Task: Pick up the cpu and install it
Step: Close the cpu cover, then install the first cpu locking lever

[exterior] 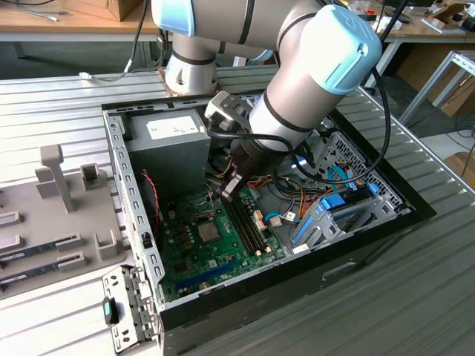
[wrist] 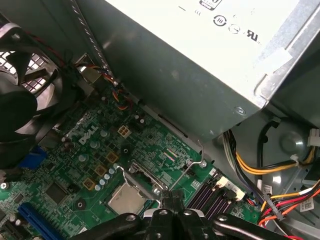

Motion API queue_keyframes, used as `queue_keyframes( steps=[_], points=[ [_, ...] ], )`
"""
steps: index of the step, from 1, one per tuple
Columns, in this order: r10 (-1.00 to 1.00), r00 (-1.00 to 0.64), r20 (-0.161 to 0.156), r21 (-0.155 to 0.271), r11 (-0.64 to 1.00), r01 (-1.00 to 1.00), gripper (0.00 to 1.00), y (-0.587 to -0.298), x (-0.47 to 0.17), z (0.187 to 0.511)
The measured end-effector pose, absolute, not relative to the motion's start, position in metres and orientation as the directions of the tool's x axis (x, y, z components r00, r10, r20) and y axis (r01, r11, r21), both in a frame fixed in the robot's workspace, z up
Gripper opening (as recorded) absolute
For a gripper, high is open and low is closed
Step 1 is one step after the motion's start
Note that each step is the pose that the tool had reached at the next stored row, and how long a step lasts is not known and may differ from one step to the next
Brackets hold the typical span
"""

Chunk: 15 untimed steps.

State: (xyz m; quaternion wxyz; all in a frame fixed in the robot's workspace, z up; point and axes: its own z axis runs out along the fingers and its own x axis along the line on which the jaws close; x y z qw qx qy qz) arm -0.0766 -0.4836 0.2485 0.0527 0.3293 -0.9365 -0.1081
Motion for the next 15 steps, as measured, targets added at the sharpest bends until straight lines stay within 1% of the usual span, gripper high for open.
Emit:
queue_keyframes(
  steps=[6, 11, 15],
  points=[
    [-0.628, -0.778, 0.031, 0.233, 0.761, -0.605, 0.11, -0.484, -0.077, 0.249],
    [-0.628, -0.778, 0.028, 0.239, 0.760, -0.605, 0.11, -0.483, -0.066, 0.246],
    [-0.628, -0.778, 0.029, 0.240, 0.760, -0.604, 0.11, -0.468, -0.059, 0.242]
  ],
)
